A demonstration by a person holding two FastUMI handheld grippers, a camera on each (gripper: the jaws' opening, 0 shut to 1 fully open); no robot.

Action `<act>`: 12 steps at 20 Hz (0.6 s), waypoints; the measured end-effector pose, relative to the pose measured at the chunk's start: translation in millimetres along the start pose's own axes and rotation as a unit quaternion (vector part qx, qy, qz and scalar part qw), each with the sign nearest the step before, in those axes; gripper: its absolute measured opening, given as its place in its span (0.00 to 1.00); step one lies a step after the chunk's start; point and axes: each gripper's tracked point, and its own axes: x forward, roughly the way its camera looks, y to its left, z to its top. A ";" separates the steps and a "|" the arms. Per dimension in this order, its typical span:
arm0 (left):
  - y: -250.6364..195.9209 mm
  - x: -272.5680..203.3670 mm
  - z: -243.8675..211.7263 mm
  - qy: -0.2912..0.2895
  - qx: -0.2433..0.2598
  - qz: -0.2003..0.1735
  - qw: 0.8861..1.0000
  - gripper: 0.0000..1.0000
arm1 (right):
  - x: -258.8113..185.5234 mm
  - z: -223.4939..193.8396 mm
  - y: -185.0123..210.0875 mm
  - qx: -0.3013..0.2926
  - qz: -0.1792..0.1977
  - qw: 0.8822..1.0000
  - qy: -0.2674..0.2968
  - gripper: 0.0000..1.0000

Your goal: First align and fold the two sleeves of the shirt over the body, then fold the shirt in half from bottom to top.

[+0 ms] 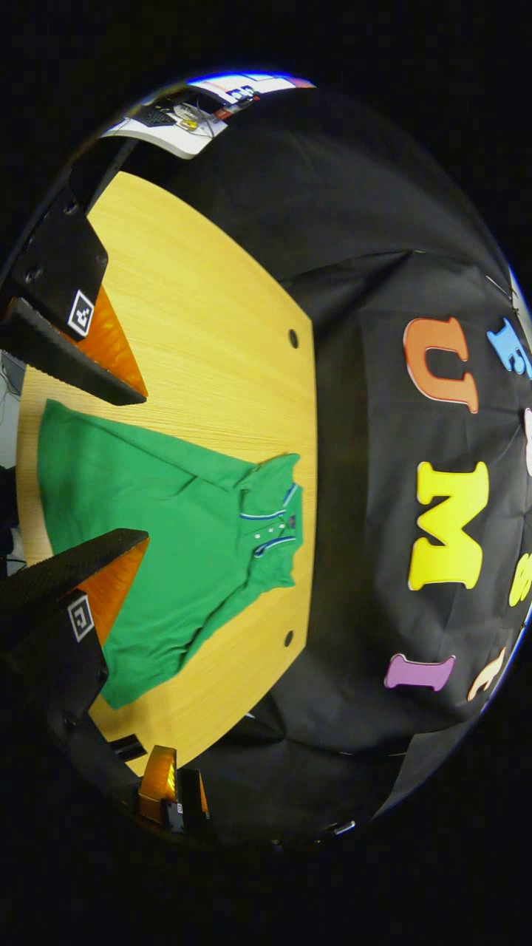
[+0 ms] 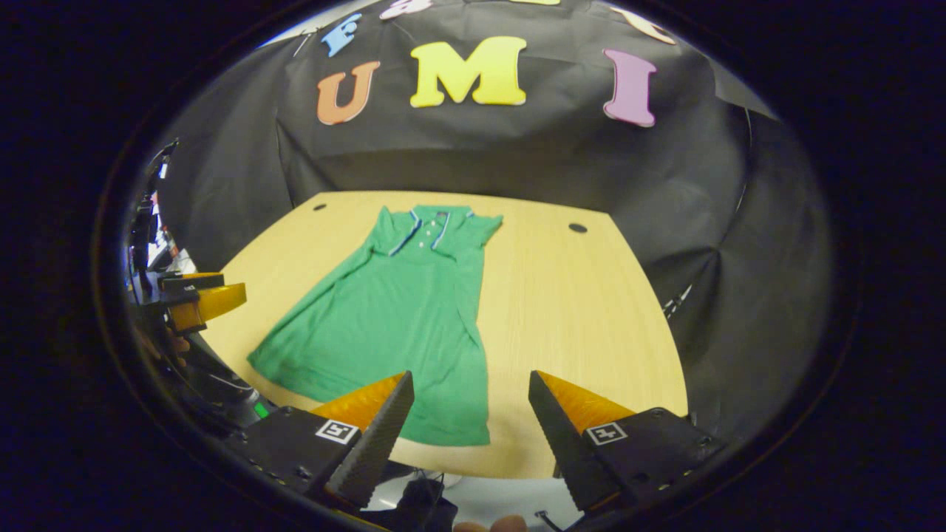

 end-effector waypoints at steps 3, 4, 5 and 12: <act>9.4 4.8 -48.9 0.076 0.007 -0.011 0.997 1.00 | 14.5 -27.1 -4.0 0.011 0.005 0.999 0.041 0.96; 14.9 7.8 -61.3 0.098 0.007 -0.011 0.995 1.00 | 19.7 -35.5 -5.2 0.014 0.004 0.998 0.053 0.96; 19.1 10.0 -68.4 0.116 0.003 -0.011 0.993 1.00 | 24.3 -42.4 -7.0 0.012 -0.002 0.997 0.071 0.96; 20.9 22.1 -75.6 0.180 -0.012 -0.028 0.983 1.00 | 58.0 -77.6 2.9 0.034 0.002 0.986 0.165 0.95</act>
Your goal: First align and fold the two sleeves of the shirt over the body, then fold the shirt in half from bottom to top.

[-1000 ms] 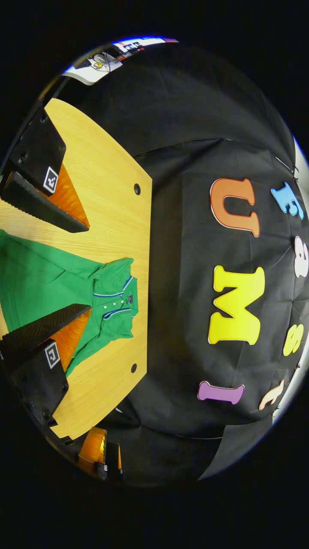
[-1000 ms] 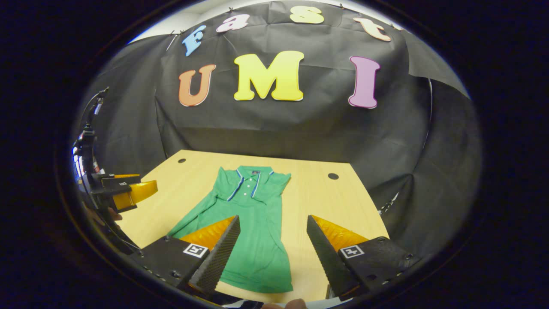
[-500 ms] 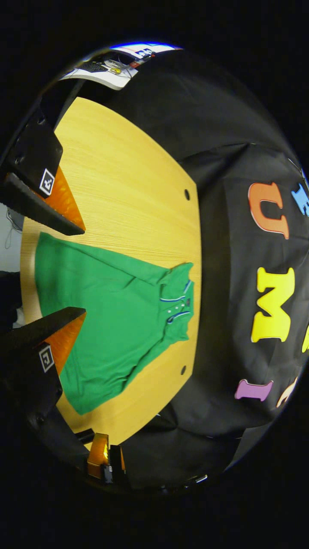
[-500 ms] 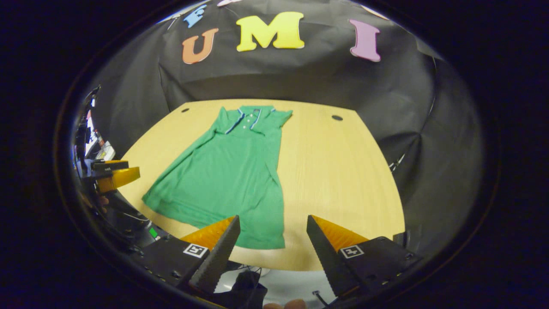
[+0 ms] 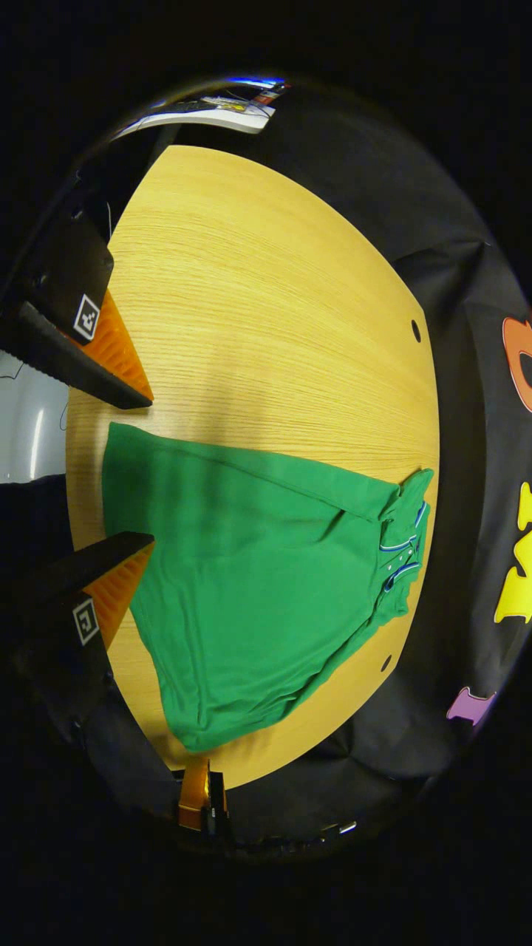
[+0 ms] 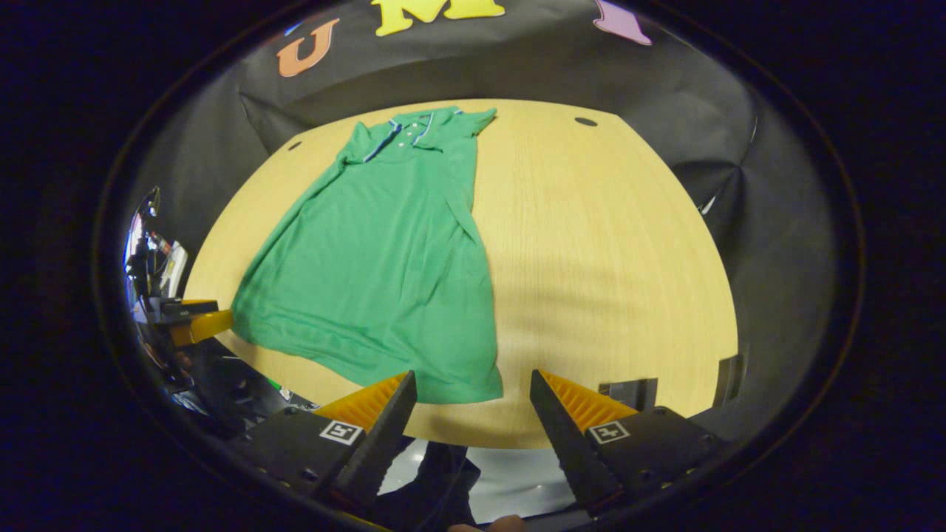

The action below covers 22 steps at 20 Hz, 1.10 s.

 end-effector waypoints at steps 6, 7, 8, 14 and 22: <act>2.8 14.5 -6.6 0.025 0.018 0.004 1.000 1.00 | 24.7 -6.6 8.6 -0.003 -0.014 0.999 0.037 0.96; 3.9 14.4 -6.9 0.026 0.028 0.006 0.999 1.00 | 27.9 -7.9 8.6 -0.001 -0.015 0.999 0.041 0.96; 4.6 13.9 -7.7 0.030 0.038 0.011 0.999 1.00 | 30.9 -10.4 7.6 0.001 -0.017 0.999 0.047 0.96; -3.6 13.6 -11.4 0.048 0.008 0.026 0.998 1.00 | 32.7 -6.9 9.1 0.024 -0.017 0.998 0.062 0.75; -32.2 15.4 -10.7 0.075 -0.019 -0.006 0.997 0.08 | 33.9 -2.8 18.3 0.052 0.028 0.996 0.070 0.01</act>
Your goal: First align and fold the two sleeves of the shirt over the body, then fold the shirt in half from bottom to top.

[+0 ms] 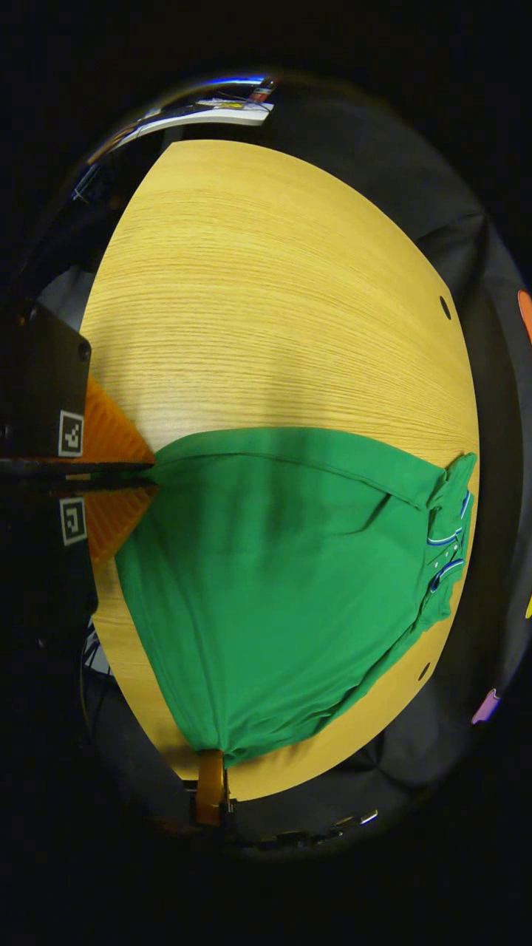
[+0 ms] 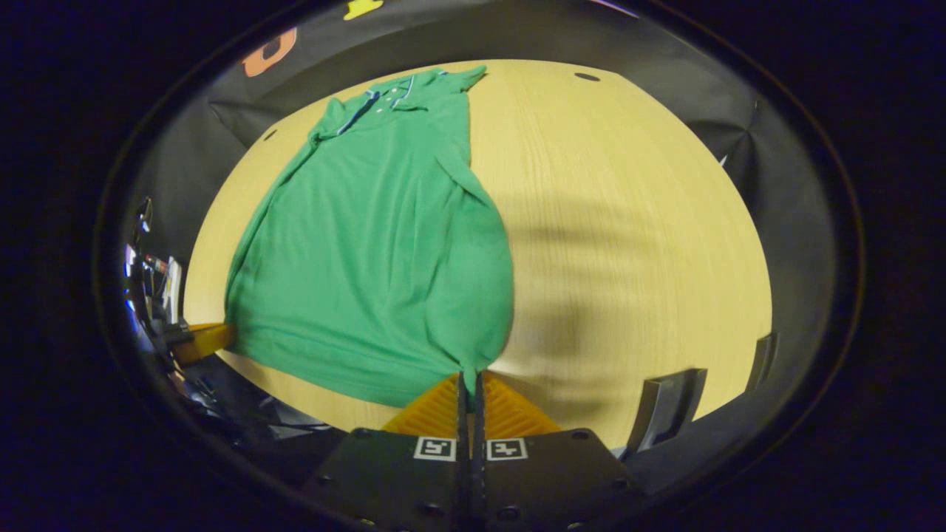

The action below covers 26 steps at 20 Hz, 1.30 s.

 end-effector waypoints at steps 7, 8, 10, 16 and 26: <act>-10.3 -25.8 18.1 -0.030 -0.022 -0.023 0.999 0.06 | -17.7 16.0 -2.4 0.005 0.024 0.999 -0.039 0.00; -12.7 -32.4 25.8 -0.042 -0.025 -0.025 0.999 0.06 | -23.0 20.7 -3.0 0.003 0.026 0.999 -0.047 0.00; -20.5 -48.5 49.7 -0.078 -0.032 -0.033 0.996 0.06 | -39.3 35.6 -5.3 -0.011 0.026 0.997 -0.069 0.00; -27.3 -82.3 113.1 -0.154 -0.019 -0.039 0.987 0.06 | -81.3 92.8 -3.8 -0.039 0.028 0.990 -0.133 0.00; -18.9 -94.5 232.2 -0.227 0.016 -0.059 0.972 0.06 | -116.2 206.8 17.1 -0.038 0.016 0.978 -0.203 0.00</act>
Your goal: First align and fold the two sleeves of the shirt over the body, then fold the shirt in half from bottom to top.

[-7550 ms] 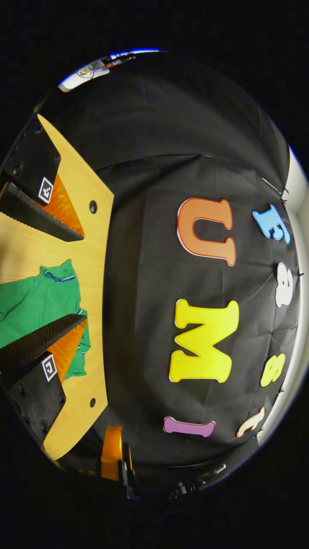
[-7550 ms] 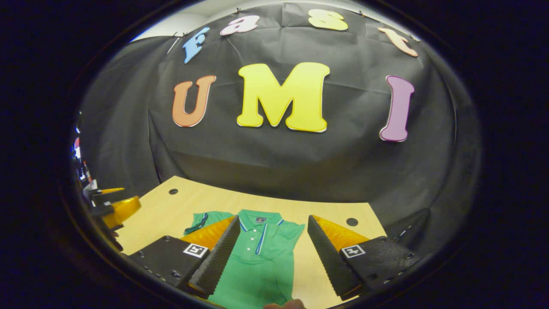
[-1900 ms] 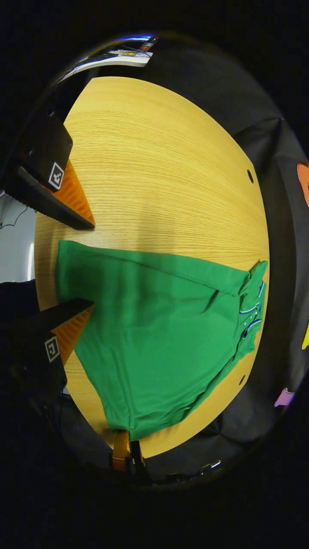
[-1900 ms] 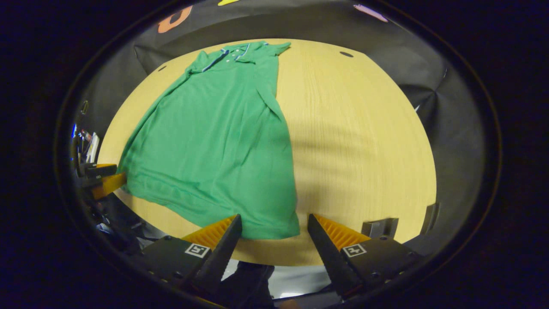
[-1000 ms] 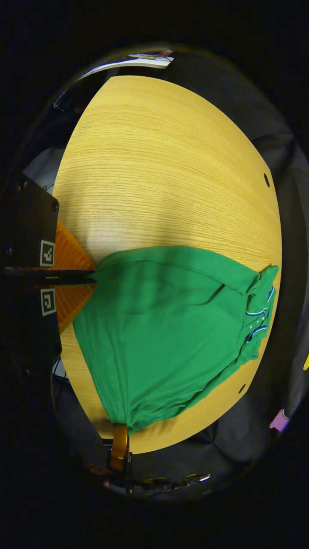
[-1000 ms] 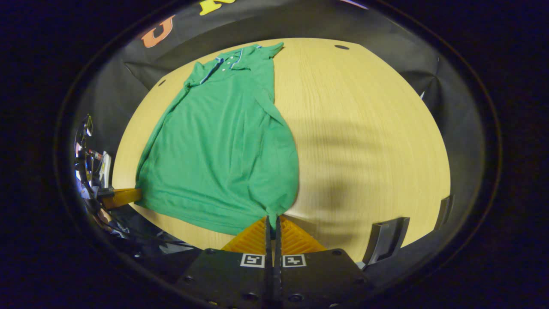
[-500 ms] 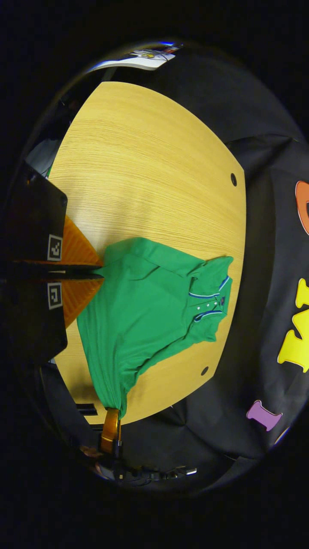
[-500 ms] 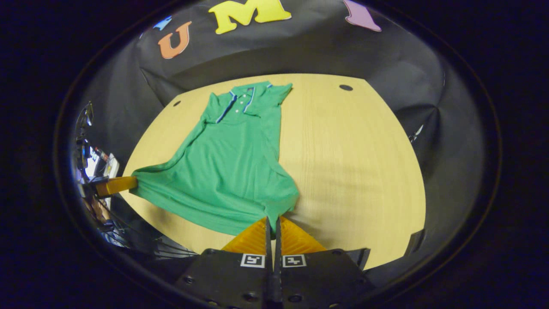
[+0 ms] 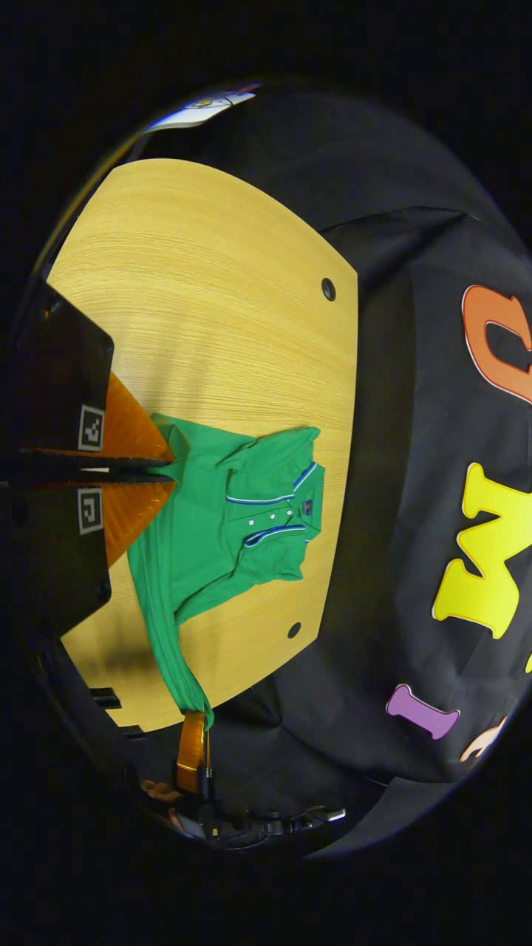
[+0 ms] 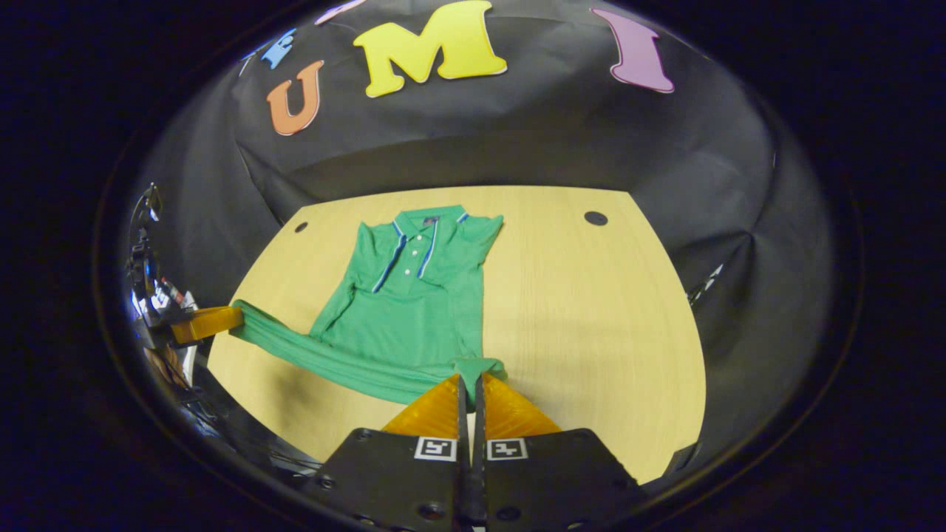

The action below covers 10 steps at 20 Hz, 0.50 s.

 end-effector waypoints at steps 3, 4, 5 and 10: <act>3.9 17.2 31.2 -0.015 0.024 -0.009 1.000 0.06 | 10.0 31.7 5.3 0.009 -0.014 1.000 -0.019 0.00; 4.8 22.8 39.8 -0.021 0.033 -0.012 0.999 0.06 | 13.0 43.2 8.4 0.015 -0.016 0.999 -0.027 0.00; 6.2 27.7 48.8 -0.028 0.040 -0.015 0.999 0.06 | 13.7 52.4 10.0 0.019 -0.019 0.999 -0.033 0.00; 7.9 51.0 90.3 -0.050 0.063 -0.024 0.997 0.05 | 27.8 98.1 11.4 0.022 -0.032 0.998 -0.051 0.02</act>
